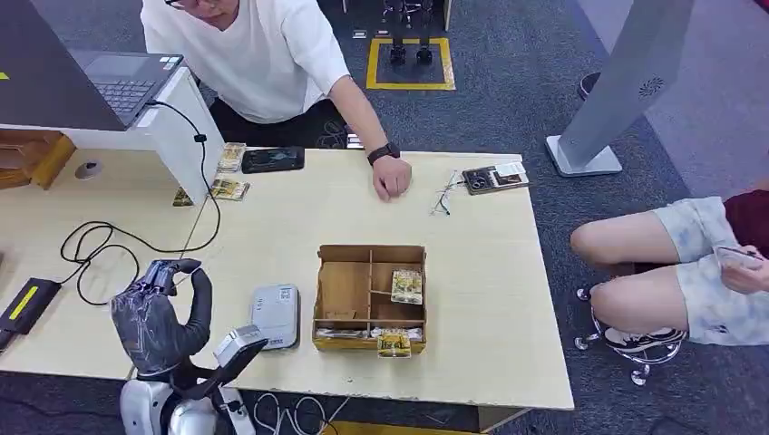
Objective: Pass the card to the sensor for recognition and then transmit it.
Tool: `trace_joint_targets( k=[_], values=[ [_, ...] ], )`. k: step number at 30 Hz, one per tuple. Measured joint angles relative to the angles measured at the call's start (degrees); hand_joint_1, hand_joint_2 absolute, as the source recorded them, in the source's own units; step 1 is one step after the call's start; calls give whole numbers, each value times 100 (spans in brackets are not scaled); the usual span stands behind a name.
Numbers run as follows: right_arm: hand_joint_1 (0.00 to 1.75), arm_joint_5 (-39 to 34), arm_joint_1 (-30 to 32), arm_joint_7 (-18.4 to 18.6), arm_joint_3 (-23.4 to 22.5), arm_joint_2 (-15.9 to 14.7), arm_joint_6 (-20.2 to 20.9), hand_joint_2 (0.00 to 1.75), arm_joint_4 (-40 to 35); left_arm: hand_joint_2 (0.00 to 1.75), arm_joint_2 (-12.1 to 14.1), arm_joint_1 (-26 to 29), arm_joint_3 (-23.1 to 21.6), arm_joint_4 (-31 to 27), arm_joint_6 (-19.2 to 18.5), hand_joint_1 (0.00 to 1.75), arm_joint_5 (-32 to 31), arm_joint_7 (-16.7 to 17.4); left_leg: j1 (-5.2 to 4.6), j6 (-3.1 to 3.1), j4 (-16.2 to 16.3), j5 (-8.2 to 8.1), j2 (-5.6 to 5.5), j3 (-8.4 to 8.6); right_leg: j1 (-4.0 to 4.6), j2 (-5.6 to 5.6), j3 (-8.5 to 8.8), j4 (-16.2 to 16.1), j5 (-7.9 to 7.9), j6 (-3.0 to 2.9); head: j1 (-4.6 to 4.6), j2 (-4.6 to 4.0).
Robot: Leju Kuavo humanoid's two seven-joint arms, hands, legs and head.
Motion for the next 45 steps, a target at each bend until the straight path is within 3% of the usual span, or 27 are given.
trace_joint_targets(
  k=[3,5,8,14,20,27,31,45],
  values=[
    [0,-2,-2,0,0,0,-17,175,0,175,0,3,4,-6,0,175,294,22,0,0,1,0,-1,1,0,0,-1,-1,0,0,-2,0],
    [0,-50,-1,0,0,7,-68,175,0,175,-15,-14,-42,134,-9,175,1271,90,-2,0,1,0,0,4,-1,1,-2,-2,0,0,-2,0],
    [0,-120,-1,-20,-42,26,-144,175,0,175,57,-58,-585,496,-87,175,3875,790,0,0,1,0,-1,2,-1,-1,-1,-2,0,0,-13,0],
    [0,-114,10,-28,-61,26,-168,175,0,175,241,-28,-1537,802,-63,175,5321,1025,-1,1,1,0,-1,0,-1,1,-1,-2,0,1,-11,0],
    [0,99,19,-17,-44,26,-179,175,0,175,439,-24,-1932,966,-15,175,5510,975,-1,1,1,-1,-1,0,-1,0,-2,-2,0,1,-11,0],
    [0,120,21,-17,-35,26,-175,175,0,175,560,-29,-2061,1163,-11,175,5440,966,-1,0,1,0,-1,1,-1,0,-1,-2,0,0,-11,0],
    [0,129,22,-17,-31,26,-160,175,0,175,643,-95,-2096,1362,-17,175,5510,1143,-1,0,1,0,-1,2,-1,0,-1,-2,0,0,-11,0],
    [0,203,21,-70,-31,26,-81,175,0,175,890,-460,-2227,2509,-46,175,5187,1401,-1,0,1,0,-1,1,-1,0,-1,-2,0,0,-11,0]
  ],
)
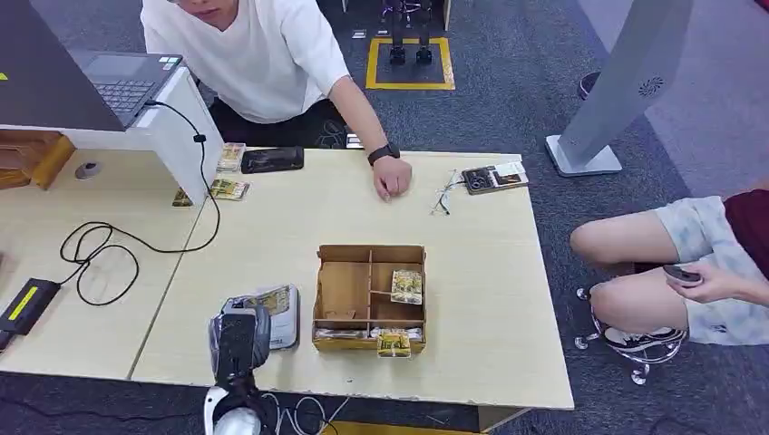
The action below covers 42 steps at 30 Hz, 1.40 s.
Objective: Pass the card to the sensor for recognition and then transmit it.
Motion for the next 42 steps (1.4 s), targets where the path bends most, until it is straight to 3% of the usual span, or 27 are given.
trace_joint_targets(
  k=[12,16,23,26,38,42],
  values=[
    [0,11,0,-15,0,0,22,175,0,175,4,-410,9,1019,2,175,72,-85,0,0,0,0,-3,1,0,-5,5,0,0,0,0,0],
    [0,11,1,-15,0,0,13,175,0,175,-20,-483,61,1203,-179,175,569,-192,0,0,0,0,-2,4,0,-4,7,0,0,0,2,0],
    [0,24,1,-15,0,0,-4,175,0,175,-83,-569,363,1264,-940,175,1933,-181,0,0,-1,0,-4,8,0,-7,14,0,0,0,0,0],
    [0,92,0,-33,0,0,-13,175,0,175,-81,-633,426,1270,-1100,175,2433,-173,-1,0,-2,0,-6,16,0,-9,26,0,-1,0,2,0],
    [0,122,0,-48,0,0,-37,175,0,175,-52,-753,444,1399,-1102,175,3113,-151,-1,0,-6,0,-10,52,0,-14,62,0,-1,0,0,0],
    [0,122,-1,-31,0,0,-35,175,0,175,-46,-878,448,1609,-635,175,3095,-308,-1,-1,-6,1,-11,56,0,-13,65,1,0,-1,0,0]
  ],
)
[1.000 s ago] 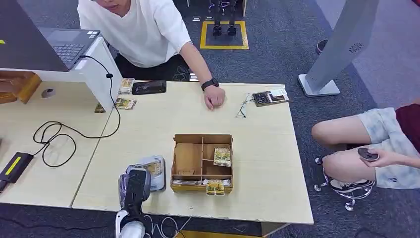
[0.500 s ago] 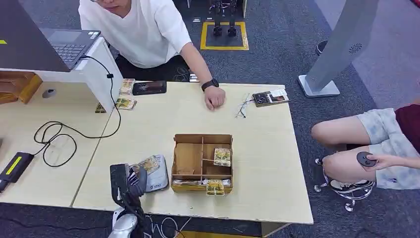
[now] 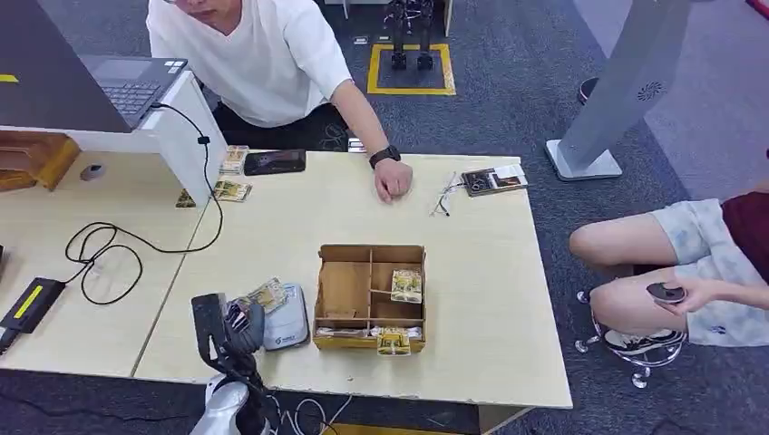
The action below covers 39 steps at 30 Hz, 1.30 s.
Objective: Pass the card to the sensor for recognition and then transmit it.
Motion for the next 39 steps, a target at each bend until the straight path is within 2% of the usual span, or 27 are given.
trace_joint_targets(
  k=[3,4,7,10,12,14,19,28,34,39],
  values=[
    [0,0,1,26,-2,0,0,175,0,175,4,-90,-2,186,420,175,-230,-201,0,-4,0,3,1,2,0,2,-1,1,1,-1,0,0],
    [0,0,1,26,-2,0,0,175,0,175,9,-124,2,254,597,175,-495,-330,0,-5,0,3,1,2,0,2,-1,2,1,-1,0,0],
    [0,0,1,35,-7,0,2,175,0,175,-65,-154,344,511,675,175,-2176,-634,1,-6,1,13,-1,-5,1,1,-10,3,1,-1,0,0],
    [0,44,1,35,-7,0,37,175,0,175,-369,-160,1248,518,679,175,-4446,-826,0,-6,1,13,1,-9,1,1,-12,3,1,-1,0,0],
    [0,103,2,35,-7,0,61,175,0,175,-601,-133,1886,372,679,175,-5588,-992,0,-5,2,12,4,-13,1,6,-15,1,1,0,0,0],
    [0,107,2,33,-7,0,74,175,0,175,-789,-121,2434,168,681,175,-6311,-1174,0,-4,2,11,4,-19,0,5,-21,0,1,1,2,0],
    [0,188,2,31,-7,0,94,175,0,175,-927,6,3183,-464,681,175,-6988,-1283,2,1,2,7,7,-24,1,9,-32,-1,0,0,-2,0],
    [0,208,-12,4,-4,0,144,175,0,175,-925,168,3510,-1472,681,175,-7641,-1215,3,1,1,8,2,-37,3,5,-39,2,0,-1,0,0],
    [0,284,-28,-2,-4,0,162,175,0,175,-925,251,3624,-2007,681,175,-7632,-1383,2,1,2,7,1,-39,2,4,-40,0,0,0,0,0],
    [0,293,-29,-2,-4,0,151,175,0,175,-925,283,3613,-2258,681,175,-7272,-1418,2,1,2,7,1,-39,2,4,-41,0,0,0,0,0]
  ],
)
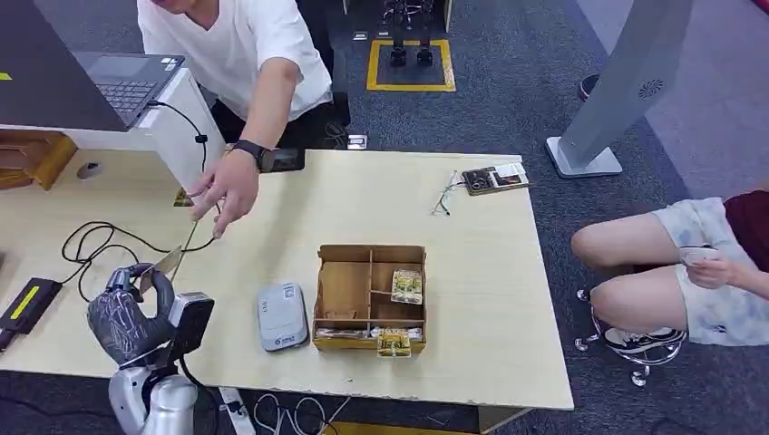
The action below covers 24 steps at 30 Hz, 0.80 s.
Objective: Pass the card to the sensor for recognition and then transmit it.
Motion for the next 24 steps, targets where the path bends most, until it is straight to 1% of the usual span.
trace_joint_targets(
  k=[2,5,8,11,15,19,24],
  values=[
    [0,2,-1,-2,0,0,-9,175,0,175,0,6,-57,-114,0,175,134,24,0,0,0,0,0,0,0,0,0,0,0,0,0,0],
    [0,18,-2,-2,2,0,-9,175,-2,175,0,23,-127,-271,0,175,138,20,0,0,0,0,1,0,0,0,-1,0,0,0,0,0],
    [0,83,-6,-2,7,0,4,175,0,175,4,36,-291,-544,0,175,-192,46,0,0,0,0,-1,0,0,-1,0,0,0,0,0,0],
    [0,120,-14,0,17,0,18,175,-2,175,4,27,-433,-697,0,175,-472,162,0,0,0,0,1,1,0,0,-1,0,0,0,0,0],
    [0,234,-32,-11,50,0,26,175,-2,175,7,-14,-608,-714,0,175,-664,177,0,0,1,0,1,1,0,0,-1,-1,1,0,0,0],
    [0,293,-36,-17,70,0,26,175,-2,175,7,-53,-802,-710,0,175,-778,435,0,0,2,0,0,1,0,0,-2,-1,1,0,0,0],
    [0,293,-36,-17,70,0,26,175,-2,175,7,-53,-802,-710,0,175,-778,435,0,0,2,0,0,1,0,0,-2,-1,1,0,0,0]
  ],
)
